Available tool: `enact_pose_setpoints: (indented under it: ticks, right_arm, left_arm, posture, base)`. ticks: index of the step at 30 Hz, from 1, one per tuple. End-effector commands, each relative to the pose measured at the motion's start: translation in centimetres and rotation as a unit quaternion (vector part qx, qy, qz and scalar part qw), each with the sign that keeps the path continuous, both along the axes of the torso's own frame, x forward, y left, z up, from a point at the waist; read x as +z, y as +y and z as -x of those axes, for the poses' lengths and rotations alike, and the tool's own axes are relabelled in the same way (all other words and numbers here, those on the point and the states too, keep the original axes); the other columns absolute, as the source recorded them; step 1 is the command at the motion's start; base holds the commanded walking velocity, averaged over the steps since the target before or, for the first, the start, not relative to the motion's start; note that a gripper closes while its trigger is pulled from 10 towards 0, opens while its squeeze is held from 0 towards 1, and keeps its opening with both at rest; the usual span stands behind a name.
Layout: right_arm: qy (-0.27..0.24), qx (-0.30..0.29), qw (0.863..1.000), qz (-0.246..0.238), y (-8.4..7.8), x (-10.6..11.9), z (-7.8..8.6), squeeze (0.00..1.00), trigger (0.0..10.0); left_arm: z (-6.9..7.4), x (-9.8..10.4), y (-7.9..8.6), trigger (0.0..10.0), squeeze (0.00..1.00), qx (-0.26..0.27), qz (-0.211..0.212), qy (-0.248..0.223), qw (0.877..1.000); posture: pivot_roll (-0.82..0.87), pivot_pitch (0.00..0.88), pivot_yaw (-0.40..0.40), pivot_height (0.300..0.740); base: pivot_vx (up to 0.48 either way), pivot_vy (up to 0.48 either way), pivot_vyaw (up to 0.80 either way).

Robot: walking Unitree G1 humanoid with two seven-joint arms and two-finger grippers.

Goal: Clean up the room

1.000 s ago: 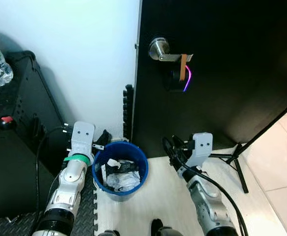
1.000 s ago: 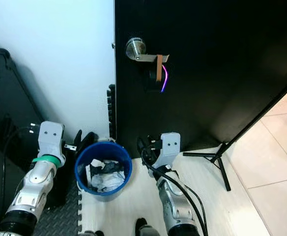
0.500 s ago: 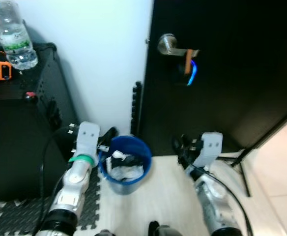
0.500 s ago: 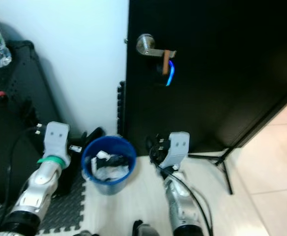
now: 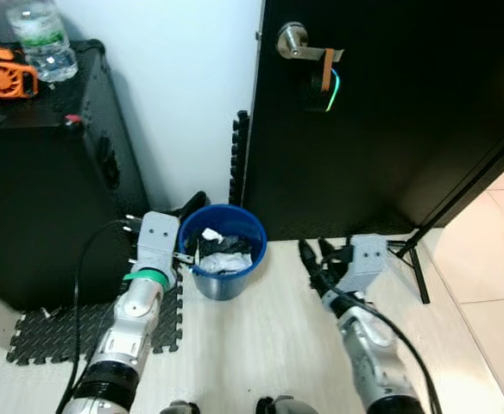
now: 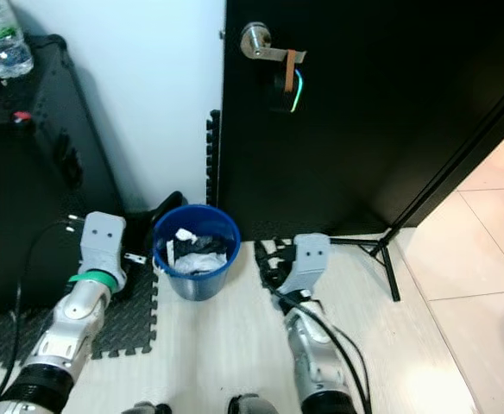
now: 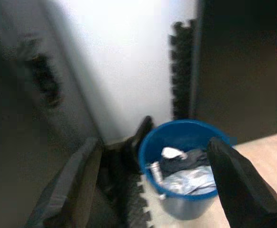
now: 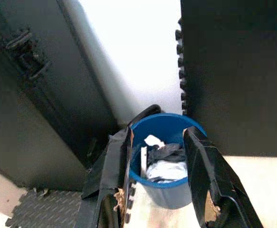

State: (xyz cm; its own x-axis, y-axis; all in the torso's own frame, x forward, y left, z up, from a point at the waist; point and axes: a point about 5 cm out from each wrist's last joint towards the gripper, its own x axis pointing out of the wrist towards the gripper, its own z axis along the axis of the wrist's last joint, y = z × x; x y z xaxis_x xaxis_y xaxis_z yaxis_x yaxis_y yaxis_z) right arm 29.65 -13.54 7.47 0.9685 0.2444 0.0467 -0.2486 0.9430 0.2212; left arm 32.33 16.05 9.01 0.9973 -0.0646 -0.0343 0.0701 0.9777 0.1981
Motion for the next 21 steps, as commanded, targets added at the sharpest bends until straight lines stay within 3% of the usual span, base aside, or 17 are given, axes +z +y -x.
enact_pose_setpoints:
  ticks: [1, 5, 13, 17, 18, 20, 21]
  right_arm:
    - [0.007, -0.009, 1.0, 0.003, -0.4, -0.4, 0.1, 0.0, 10.0]
    - [0.007, -0.009, 1.0, 0.002, -0.5, -0.4, 0.1, 0.0, 10.0]
    - [0.023, -0.018, 1.0, 0.009, -0.7, -1.1, 0.2, 0.0, 10.0]
    - [0.067, -0.024, 0.997, 0.024, -1.3, -3.1, 0.8, 0.0, 10.0]
    - [0.067, -0.024, 0.997, 0.024, -1.3, -3.1, 0.8, 0.0, 10.0]
    - [0.126, -0.028, 0.991, 0.043, -2.1, -5.9, 2.1, 0.0, 10.0]
    - [0.126, -0.028, 0.991, 0.043, -2.1, -5.9, 2.1, 0.0, 10.0]
  left_arm:
    - [0.4, -0.7, -0.2, 10.0, 0.0, -0.002, 0.001, 0.011, 1.0]
    - [0.4, -0.7, -0.2, 10.0, 0.0, -0.002, 0.001, 0.011, 1.0]
    - [0.4, -1.4, -0.4, 10.0, 0.0, -0.006, 0.006, 0.038, 0.999]
    - [1.2, -3.9, -0.7, 10.0, 0.0, -0.028, 0.021, 0.116, 0.993]
    - [1.2, -3.9, -0.7, 10.0, 0.0, -0.028, 0.021, 0.116, 0.993]
    - [2.6, -6.6, -0.3, 10.0, 0.0, -0.037, -0.001, 0.177, 0.984]
    - [2.6, -6.6, -0.3, 10.0, 0.0, -0.037, -0.001, 0.177, 0.984]
  posture:
    - [-0.03, 0.063, 0.022, 0.72]
    - [-0.03, 0.063, 0.022, 0.72]
    - [-0.03, 0.057, 0.025, 0.72]
    - [-0.03, 0.049, 0.025, 0.72]
    - [-0.03, 0.049, 0.025, 0.72]
    - [-0.02, 0.037, 0.024, 0.72]
    - [-0.02, 0.037, 0.024, 0.72]
  base:
    - [-0.262, 0.0, 0.0]
    - [-0.262, 0.0, 0.0]
    - [0.0, 0.0, 0.0]
    - [0.0, 0.0, -0.63]
    - [0.0, 0.0, -0.8]
    - [0.0, 0.0, -0.8]
    - [0.0, 0.0, -0.8]
